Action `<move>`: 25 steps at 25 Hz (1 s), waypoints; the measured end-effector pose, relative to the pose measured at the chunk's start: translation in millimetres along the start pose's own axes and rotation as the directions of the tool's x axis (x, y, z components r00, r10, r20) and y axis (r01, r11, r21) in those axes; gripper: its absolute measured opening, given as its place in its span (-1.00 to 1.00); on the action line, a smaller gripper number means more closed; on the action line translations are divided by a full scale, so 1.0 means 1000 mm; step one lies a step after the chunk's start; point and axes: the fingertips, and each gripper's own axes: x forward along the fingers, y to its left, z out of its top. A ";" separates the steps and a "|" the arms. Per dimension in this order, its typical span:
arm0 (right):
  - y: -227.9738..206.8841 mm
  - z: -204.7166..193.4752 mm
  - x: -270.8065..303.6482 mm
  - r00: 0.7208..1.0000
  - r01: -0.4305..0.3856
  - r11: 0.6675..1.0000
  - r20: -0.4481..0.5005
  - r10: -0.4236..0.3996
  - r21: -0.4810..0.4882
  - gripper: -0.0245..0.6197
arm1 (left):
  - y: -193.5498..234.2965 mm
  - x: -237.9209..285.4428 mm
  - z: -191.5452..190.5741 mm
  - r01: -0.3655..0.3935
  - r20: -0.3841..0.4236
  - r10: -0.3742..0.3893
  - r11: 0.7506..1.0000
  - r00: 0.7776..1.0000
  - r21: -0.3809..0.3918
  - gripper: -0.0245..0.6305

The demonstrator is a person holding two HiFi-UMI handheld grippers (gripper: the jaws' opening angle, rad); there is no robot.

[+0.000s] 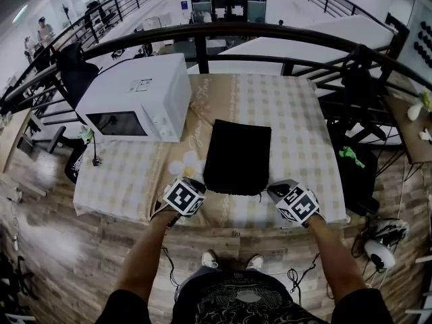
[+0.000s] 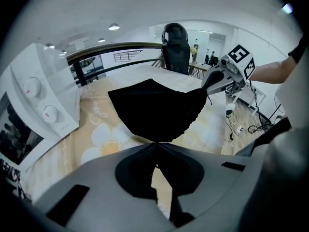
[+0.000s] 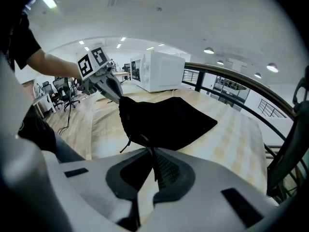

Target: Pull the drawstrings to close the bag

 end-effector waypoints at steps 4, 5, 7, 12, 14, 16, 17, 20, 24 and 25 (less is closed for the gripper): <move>-0.011 0.018 -0.013 0.998 0.021 0.998 0.054 -0.024 0.053 -0.85 | 0.010 -0.012 0.015 -0.028 0.055 0.030 0.999 0.998 -0.030 -0.85; -0.014 0.023 -0.016 0.997 0.032 0.998 0.069 -0.036 0.060 -0.86 | 0.012 -0.016 0.019 -0.035 0.069 0.038 0.998 0.997 -0.043 -0.85; -0.021 0.034 -0.023 0.993 0.054 0.995 0.101 -0.062 0.079 -0.85 | 0.017 -0.023 0.027 -0.050 0.098 0.056 0.997 0.994 -0.065 -0.85; -0.041 0.063 -0.044 0.974 0.123 0.983 0.175 -0.146 0.138 -0.86 | 0.028 -0.047 0.055 -0.076 0.191 0.095 0.992 0.977 -0.100 -0.85; -0.045 0.077 -0.053 0.964 0.135 0.978 0.209 -0.166 0.157 -0.86 | 0.033 -0.058 0.066 -0.089 0.227 0.113 0.990 0.967 -0.113 -0.85; -0.050 0.089 -0.061 0.954 0.144 0.974 0.235 -0.184 0.178 -0.86 | 0.037 -0.068 0.076 -0.101 0.259 0.131 0.987 0.957 -0.127 -0.85; -0.052 0.094 -0.065 0.951 0.149 0.971 0.244 -0.192 0.186 -0.86 | 0.039 -0.073 0.081 -0.105 0.274 0.139 0.985 0.952 -0.134 -0.85; -0.058 0.107 -0.075 0.941 0.167 0.967 0.263 -0.215 0.193 -0.86 | 0.042 -0.086 0.095 -0.122 0.313 0.162 0.982 0.936 -0.143 -0.85; -0.066 0.121 -0.086 0.925 0.188 0.961 0.292 -0.243 0.205 -0.86 | 0.045 -0.102 0.112 -0.148 0.360 0.196 0.977 0.912 -0.156 -0.85; -0.068 0.125 -0.089 0.920 0.192 0.959 0.301 -0.250 0.209 -0.86 | 0.046 -0.107 0.117 -0.154 0.373 0.206 0.974 0.905 -0.163 -0.85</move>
